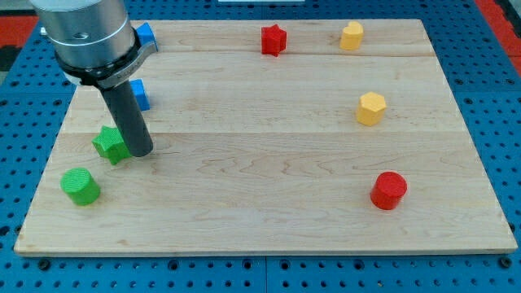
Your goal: Move the yellow heart parallel to the right of the red star
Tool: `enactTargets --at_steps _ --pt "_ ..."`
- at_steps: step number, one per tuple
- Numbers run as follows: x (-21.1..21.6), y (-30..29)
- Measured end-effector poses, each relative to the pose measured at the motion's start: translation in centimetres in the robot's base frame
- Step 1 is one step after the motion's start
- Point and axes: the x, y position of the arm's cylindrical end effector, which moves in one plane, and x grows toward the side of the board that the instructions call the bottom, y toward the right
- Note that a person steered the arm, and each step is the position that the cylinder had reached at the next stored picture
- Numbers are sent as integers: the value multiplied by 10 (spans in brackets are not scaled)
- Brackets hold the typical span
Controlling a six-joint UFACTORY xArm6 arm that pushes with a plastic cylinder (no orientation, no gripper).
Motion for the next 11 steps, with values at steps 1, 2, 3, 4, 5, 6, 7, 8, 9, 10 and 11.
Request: enactTargets --at_steps 1,2,3,4,5,6,7,8,9,10,11 --pt "-33 43" --pt "-96 128" --pt "-137 214" --pt "-166 297" --pt "-191 383" --pt "-217 457" --pt "-265 462" --pt "-281 460" --pt "-272 456" --pt "-264 431" --pt "-259 400"
